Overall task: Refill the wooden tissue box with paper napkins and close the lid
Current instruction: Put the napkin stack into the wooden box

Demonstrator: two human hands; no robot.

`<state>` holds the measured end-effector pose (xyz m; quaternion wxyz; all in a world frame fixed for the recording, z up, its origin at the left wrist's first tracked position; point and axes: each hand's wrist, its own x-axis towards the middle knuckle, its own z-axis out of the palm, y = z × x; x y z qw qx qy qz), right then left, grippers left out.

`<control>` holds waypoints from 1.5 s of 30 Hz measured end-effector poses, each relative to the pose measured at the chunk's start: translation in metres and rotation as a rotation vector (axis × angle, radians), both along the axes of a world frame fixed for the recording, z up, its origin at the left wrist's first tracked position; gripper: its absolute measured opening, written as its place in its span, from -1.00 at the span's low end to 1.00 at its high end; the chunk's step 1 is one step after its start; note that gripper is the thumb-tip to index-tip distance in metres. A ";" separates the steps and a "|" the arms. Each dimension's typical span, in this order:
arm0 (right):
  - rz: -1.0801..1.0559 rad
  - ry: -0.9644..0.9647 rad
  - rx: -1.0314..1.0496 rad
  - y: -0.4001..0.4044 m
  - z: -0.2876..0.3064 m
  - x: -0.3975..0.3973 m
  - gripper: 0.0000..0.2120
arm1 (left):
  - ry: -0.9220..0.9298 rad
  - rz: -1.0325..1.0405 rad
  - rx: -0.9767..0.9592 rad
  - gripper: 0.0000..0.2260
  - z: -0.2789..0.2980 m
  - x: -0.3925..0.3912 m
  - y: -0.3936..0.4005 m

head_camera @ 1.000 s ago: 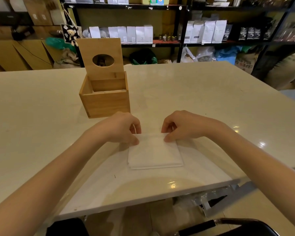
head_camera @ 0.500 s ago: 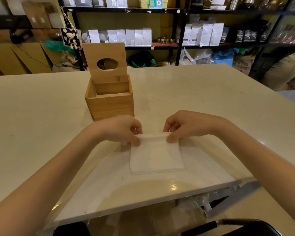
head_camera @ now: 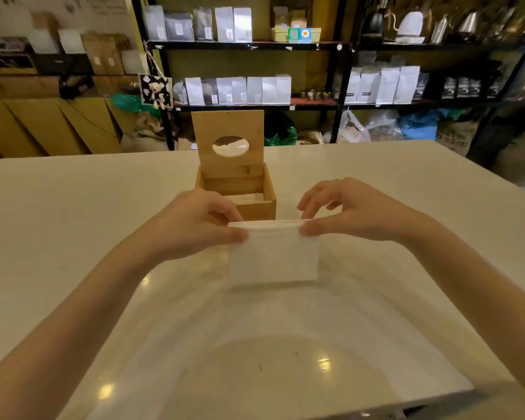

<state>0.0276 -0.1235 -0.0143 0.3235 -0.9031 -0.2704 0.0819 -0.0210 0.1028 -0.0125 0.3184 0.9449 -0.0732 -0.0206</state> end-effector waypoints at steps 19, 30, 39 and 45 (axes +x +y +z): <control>-0.183 -0.236 -0.114 0.071 -0.005 0.106 -0.84 | -0.058 0.413 0.176 -0.85 0.000 0.102 0.047; -0.246 -0.263 -0.433 0.098 -0.009 0.106 -0.85 | 0.001 0.341 0.537 -0.92 -0.007 0.120 0.035; -0.308 -0.429 -0.729 0.121 -0.009 0.102 -0.88 | 0.045 0.374 0.705 -0.90 -0.014 0.127 0.027; -0.287 -0.310 -0.649 0.115 -0.010 0.105 -0.81 | 0.116 0.338 0.707 -0.82 -0.012 0.128 0.027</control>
